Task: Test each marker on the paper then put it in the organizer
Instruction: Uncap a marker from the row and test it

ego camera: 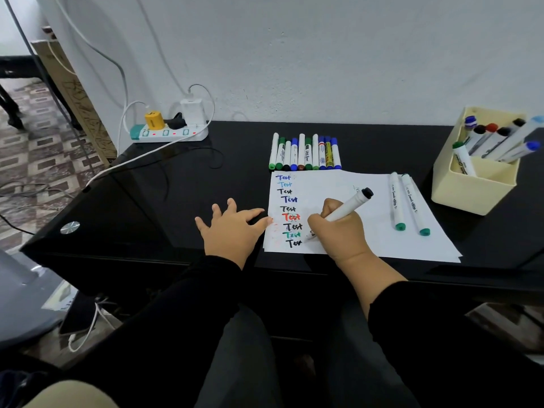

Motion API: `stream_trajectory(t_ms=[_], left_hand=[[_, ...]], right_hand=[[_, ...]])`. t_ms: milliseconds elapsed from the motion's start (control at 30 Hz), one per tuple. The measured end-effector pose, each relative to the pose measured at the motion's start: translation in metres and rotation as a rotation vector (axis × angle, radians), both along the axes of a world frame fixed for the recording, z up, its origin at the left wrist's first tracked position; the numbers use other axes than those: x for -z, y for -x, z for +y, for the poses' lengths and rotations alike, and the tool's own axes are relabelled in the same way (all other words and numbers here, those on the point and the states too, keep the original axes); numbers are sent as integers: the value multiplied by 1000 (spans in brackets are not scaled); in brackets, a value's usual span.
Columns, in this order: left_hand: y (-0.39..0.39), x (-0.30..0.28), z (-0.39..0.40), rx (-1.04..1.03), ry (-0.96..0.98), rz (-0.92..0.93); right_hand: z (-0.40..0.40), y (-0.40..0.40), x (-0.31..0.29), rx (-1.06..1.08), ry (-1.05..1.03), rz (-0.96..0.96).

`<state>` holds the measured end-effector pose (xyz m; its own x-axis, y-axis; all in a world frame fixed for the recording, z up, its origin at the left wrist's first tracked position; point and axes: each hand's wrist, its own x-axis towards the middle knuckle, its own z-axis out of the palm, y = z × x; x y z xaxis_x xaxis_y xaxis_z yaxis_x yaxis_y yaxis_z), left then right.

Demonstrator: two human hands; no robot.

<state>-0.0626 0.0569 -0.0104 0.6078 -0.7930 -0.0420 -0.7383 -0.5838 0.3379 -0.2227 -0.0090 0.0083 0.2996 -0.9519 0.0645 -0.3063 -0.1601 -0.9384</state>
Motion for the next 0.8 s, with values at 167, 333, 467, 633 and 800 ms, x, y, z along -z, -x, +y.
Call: stream_trajectory(t_ms=[167, 333, 467, 633, 800], left_hand=[[1, 0, 0, 7, 2, -4], [1, 1, 0, 8, 5, 2], [0, 0, 0, 9, 1, 7], [1, -2, 0, 12, -9, 11], [2, -5, 2, 14, -19, 27]], right_hand=[[-1, 0, 0, 8, -12, -38], [-2, 1, 2, -19, -21, -29], [-5, 3, 1, 61, -84, -115], [-21, 6, -6, 49, -310, -247], [-32, 9, -16, -15, -527, -311]])
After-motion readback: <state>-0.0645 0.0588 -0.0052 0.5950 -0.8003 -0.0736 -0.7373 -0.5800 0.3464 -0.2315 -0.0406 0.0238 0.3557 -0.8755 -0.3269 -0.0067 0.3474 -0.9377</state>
